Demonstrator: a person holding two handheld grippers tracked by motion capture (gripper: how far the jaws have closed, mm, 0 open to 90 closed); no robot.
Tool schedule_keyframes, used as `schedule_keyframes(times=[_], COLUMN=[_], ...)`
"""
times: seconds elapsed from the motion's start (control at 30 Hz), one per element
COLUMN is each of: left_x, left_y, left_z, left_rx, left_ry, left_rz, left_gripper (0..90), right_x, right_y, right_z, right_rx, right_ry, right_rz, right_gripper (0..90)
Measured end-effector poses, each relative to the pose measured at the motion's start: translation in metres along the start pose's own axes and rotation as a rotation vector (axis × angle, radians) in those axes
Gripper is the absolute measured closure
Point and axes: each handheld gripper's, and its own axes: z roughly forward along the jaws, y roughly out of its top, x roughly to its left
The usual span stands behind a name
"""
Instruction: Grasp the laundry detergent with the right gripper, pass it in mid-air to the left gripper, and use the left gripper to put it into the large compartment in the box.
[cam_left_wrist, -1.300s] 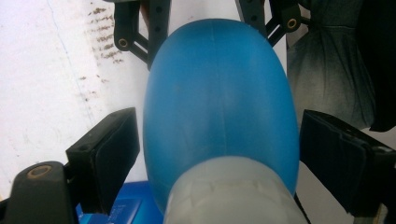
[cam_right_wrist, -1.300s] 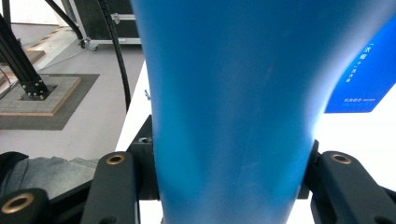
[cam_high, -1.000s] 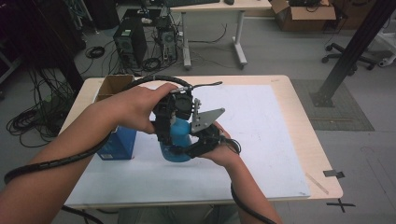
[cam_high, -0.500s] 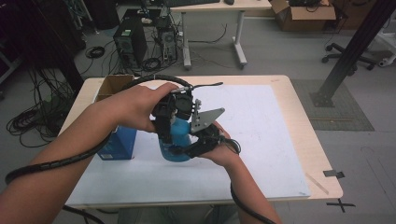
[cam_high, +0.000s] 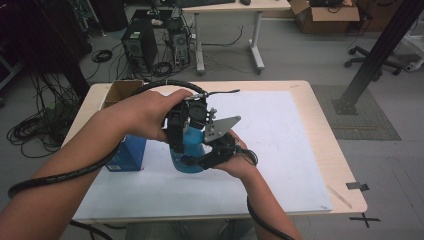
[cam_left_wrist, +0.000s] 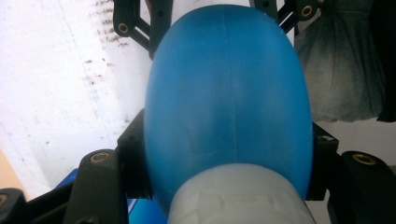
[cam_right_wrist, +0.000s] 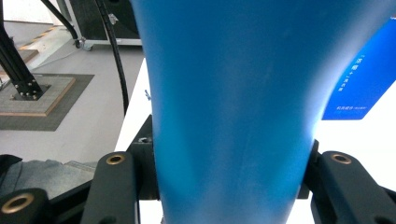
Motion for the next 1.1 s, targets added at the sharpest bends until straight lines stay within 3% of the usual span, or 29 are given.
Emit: schedule_keyframes(times=[0.83, 1.1], left_x=[-0.0005, 0.002], left_y=[0.0039, 0.0021], left_z=[-0.0041, -0.0045], left_rx=[0.02, 0.017], left_ry=[0.003, 0.002], left_rz=[-0.023, -0.04], left_gripper=[38.1, 38.1], right_x=[0.0013, -0.0013], right_y=[-0.0014, -0.0021], right_z=[-0.001, -0.0005], right_rx=[-0.028, -0.01], right_ry=[0.01, -0.012], right_rz=[0.014, 0.012], right_gripper=[42.6, 29.5])
